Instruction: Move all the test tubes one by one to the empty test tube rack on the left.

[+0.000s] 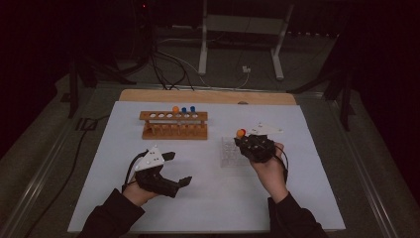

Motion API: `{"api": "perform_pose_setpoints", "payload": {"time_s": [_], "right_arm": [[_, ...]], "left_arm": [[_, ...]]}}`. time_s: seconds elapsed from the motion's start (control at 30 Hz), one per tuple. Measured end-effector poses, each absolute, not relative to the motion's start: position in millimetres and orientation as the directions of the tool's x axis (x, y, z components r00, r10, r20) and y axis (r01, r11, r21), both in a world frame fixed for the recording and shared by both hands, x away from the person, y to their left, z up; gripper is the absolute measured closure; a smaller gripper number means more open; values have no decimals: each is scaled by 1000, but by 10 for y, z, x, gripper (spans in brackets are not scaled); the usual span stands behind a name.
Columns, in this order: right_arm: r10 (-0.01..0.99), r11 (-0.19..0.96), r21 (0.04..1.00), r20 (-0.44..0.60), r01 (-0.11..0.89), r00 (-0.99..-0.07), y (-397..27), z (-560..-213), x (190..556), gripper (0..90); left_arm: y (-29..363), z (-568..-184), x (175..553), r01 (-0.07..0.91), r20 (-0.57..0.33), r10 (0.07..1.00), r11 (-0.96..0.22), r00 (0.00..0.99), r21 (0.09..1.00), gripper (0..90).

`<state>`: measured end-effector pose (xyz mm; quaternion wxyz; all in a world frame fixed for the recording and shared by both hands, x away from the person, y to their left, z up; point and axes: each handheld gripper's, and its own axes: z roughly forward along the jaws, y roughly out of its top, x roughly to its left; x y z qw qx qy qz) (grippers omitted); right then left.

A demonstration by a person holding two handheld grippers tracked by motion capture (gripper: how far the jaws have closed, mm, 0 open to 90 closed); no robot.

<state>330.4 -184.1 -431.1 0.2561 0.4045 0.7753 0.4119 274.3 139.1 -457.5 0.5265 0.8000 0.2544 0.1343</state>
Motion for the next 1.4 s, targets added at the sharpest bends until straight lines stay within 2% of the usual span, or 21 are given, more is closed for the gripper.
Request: {"api": "perform_pose_setpoints", "payload": {"time_s": [0.2, 0.43, 0.8, 1.13, 1.4], "right_arm": [[829, 324, 868, -69, 377, -555, -1851, -4169, 3192, 746], [787, 325, 881, -50, 344, -615, -1762, -4054, 3041, 746], [700, 384, 855, -24, 348, -714, -1471, -4207, 2907, 746], [618, 473, 810, -24, 348, -785, -1157, -4479, 2783, 746], [576, 499, 796, -8, 343, -818, -1034, -4553, 2730, 746]], "left_arm": [[1384, -4548, 2732, 262, -51, 541, -321, 839, 910, 22], [1375, -4504, 2711, 256, -52, 530, -319, 846, 912, 24], [1353, -4461, 2679, 243, -50, 516, -316, 855, 917, 45], [1323, -4442, 2666, 222, -36, 508, -311, 860, 924, 177], [1239, -4430, 2648, 195, -7, 510, -316, 860, 928, 357]]}}
